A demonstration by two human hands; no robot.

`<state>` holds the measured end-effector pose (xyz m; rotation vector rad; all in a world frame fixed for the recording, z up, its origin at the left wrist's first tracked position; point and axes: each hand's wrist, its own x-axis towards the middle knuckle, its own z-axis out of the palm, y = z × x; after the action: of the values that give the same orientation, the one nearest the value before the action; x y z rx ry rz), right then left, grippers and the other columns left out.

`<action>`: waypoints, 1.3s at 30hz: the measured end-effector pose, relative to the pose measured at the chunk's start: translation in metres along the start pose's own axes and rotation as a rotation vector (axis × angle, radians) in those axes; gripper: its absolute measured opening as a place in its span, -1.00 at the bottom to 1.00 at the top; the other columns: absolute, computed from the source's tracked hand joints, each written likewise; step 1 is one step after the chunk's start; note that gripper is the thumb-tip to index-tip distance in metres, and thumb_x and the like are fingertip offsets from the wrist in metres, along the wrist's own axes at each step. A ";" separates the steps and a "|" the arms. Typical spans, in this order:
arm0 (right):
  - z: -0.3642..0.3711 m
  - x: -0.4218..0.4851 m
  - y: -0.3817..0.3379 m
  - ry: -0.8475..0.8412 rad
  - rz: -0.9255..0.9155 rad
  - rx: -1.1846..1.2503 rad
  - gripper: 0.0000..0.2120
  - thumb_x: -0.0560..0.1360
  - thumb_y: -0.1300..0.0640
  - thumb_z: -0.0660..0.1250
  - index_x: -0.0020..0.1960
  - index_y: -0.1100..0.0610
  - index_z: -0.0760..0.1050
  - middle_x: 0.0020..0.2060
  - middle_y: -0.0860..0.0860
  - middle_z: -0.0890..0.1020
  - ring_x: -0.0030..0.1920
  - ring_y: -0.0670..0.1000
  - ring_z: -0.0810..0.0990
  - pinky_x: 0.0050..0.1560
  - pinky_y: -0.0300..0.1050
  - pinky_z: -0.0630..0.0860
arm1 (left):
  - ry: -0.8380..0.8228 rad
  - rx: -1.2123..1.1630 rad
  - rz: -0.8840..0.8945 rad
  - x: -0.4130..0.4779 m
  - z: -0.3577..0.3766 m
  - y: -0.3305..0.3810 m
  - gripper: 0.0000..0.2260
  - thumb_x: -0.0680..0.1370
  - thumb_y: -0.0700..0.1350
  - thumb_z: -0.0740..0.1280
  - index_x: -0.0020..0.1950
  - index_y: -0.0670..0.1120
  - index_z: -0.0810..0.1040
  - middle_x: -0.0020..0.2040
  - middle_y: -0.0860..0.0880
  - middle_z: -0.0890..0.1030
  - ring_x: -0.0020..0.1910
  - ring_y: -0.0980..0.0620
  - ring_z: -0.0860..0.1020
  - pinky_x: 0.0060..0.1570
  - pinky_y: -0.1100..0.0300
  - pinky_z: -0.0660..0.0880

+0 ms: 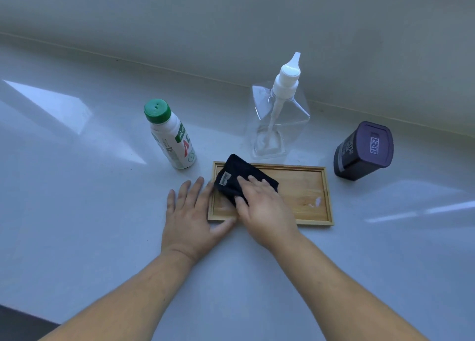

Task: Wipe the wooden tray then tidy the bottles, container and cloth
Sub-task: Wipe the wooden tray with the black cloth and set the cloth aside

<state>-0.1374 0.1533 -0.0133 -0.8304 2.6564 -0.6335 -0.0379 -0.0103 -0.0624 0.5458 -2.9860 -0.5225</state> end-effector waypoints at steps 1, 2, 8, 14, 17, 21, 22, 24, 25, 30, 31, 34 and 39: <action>-0.008 -0.007 0.013 0.013 0.028 -0.015 -0.51 0.70 -0.01 0.15 0.59 0.12 0.33 0.53 0.08 0.45 0.59 0.03 0.27 0.57 -0.15 -0.06 | 0.005 -0.001 0.003 0.000 0.000 0.000 -0.15 0.44 0.52 0.20 0.59 0.03 0.32 0.62 0.00 0.31 0.62 -0.09 0.14 0.60 -0.21 -0.05; -0.016 -0.014 0.027 0.030 0.073 -0.030 -0.52 0.70 -0.01 0.15 0.59 0.10 0.32 0.54 0.07 0.43 0.58 0.03 0.26 0.55 -0.17 -0.09 | 0.005 0.000 0.004 0.000 0.000 0.000 -0.14 0.44 0.53 0.20 0.60 0.03 0.32 0.62 0.00 0.30 0.62 -0.09 0.14 0.60 -0.22 -0.05; -0.049 -0.042 0.076 0.112 0.399 0.003 -0.51 0.71 0.02 0.12 0.60 0.15 0.29 0.55 0.15 0.40 0.59 0.15 0.25 0.55 0.10 0.24 | -0.022 0.009 -0.003 -0.001 -0.002 0.001 -0.12 0.45 0.56 0.12 0.63 0.04 0.27 0.64 0.00 0.25 0.65 -0.06 0.06 0.61 -0.22 -0.10; -0.018 -0.038 0.030 0.222 0.485 0.275 -0.49 0.73 0.04 0.09 0.64 0.15 0.19 0.62 0.10 0.27 0.64 0.11 0.08 0.59 -0.02 0.00 | -0.014 0.008 0.005 -0.001 0.000 0.002 -0.12 0.46 0.56 0.11 0.63 0.06 0.25 0.64 0.00 0.25 0.64 -0.07 0.07 0.60 -0.22 -0.10; -0.001 -0.018 -0.006 0.135 0.380 0.306 -0.49 0.71 0.03 0.13 0.63 0.13 0.24 0.62 0.10 0.29 0.64 0.13 0.11 0.60 -0.02 0.00 | -0.016 0.016 0.005 -0.001 0.000 0.000 -0.13 0.46 0.56 0.11 0.62 0.06 0.25 0.63 0.00 0.26 0.63 -0.08 0.09 0.61 -0.20 -0.11; 0.015 0.001 -0.040 -0.008 0.062 0.229 -0.52 0.65 0.07 0.16 0.52 0.20 0.41 0.50 0.14 0.48 0.60 0.10 0.25 0.63 0.00 -0.01 | -0.048 0.020 -0.003 0.001 0.002 -0.002 -0.22 0.49 0.42 0.09 0.60 0.02 0.32 0.66 0.03 0.22 0.65 -0.08 0.06 0.61 -0.19 -0.11; 0.012 0.000 -0.039 -0.052 0.030 0.220 -0.54 0.65 0.07 0.15 0.50 0.20 0.44 0.49 0.15 0.50 0.60 0.08 0.25 0.64 -0.01 -0.01 | -0.052 0.018 -0.005 0.001 0.002 -0.003 -0.22 0.48 0.41 0.09 0.61 0.03 0.29 0.66 0.03 0.21 0.65 -0.08 0.05 0.61 -0.19 -0.12; 0.004 -0.008 -0.026 -0.146 -0.030 0.196 -0.67 0.65 0.08 0.15 0.25 0.20 0.57 0.42 0.18 0.55 0.57 0.05 0.30 0.63 -0.06 0.02 | -0.046 -0.003 -0.009 0.000 0.001 -0.003 -0.20 0.45 0.42 0.13 0.64 0.10 0.21 0.65 0.03 0.23 0.65 -0.08 0.06 0.61 -0.17 -0.14; 0.000 -0.013 -0.018 -0.193 -0.053 0.180 -0.74 0.64 0.07 0.16 0.09 0.19 0.56 0.36 0.19 0.60 0.54 0.04 0.35 0.62 -0.11 0.03 | -0.042 -0.014 -0.004 0.000 0.001 -0.003 -0.19 0.44 0.41 0.16 0.64 0.11 0.21 0.65 0.02 0.24 0.64 -0.09 0.08 0.60 -0.19 -0.12; -0.033 -0.032 0.020 -0.203 0.016 0.127 -0.64 0.57 -0.06 0.07 0.06 0.12 0.55 0.01 0.08 0.67 0.16 0.10 0.54 0.40 0.04 0.38 | -0.013 -0.009 -0.002 -0.001 0.000 0.002 -0.12 0.38 0.55 0.23 0.59 0.13 0.27 0.63 0.00 0.26 0.64 -0.09 0.09 0.60 -0.22 -0.09; -0.040 -0.038 0.031 -0.166 0.051 0.121 -0.61 0.55 -0.08 0.06 0.09 0.10 0.57 0.02 0.07 0.67 0.17 0.10 0.54 0.31 0.09 0.43 | -0.017 -0.007 -0.006 -0.001 -0.001 0.002 -0.11 0.38 0.59 0.20 0.59 0.13 0.27 0.64 0.01 0.25 0.64 -0.08 0.07 0.61 -0.21 -0.11; -0.058 -0.066 0.063 0.063 0.258 0.192 -0.75 0.53 -0.08 0.09 -0.02 -0.13 0.54 -0.12 -0.04 0.64 0.04 0.00 0.56 -0.05 0.02 0.52 | -0.043 0.005 -0.010 0.000 -0.003 0.003 -0.06 0.37 0.66 0.07 0.61 0.14 0.25 0.65 0.03 0.21 0.65 -0.05 0.01 0.60 -0.21 -0.15; -0.036 -0.049 0.048 0.279 0.470 0.229 -0.77 0.61 0.01 0.14 -0.14 0.11 0.42 -0.20 0.09 0.58 -0.07 0.21 0.52 -0.05 0.14 0.51 | -0.051 0.013 -0.011 0.000 -0.004 0.003 -0.05 0.36 0.67 0.01 0.61 0.16 0.23 0.66 0.02 0.19 0.66 -0.05 -0.01 0.60 -0.21 -0.16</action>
<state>-0.1347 0.2295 0.0010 -0.0464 2.7961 -0.9506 -0.0379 -0.0090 -0.0573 0.5579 -3.0385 -0.5268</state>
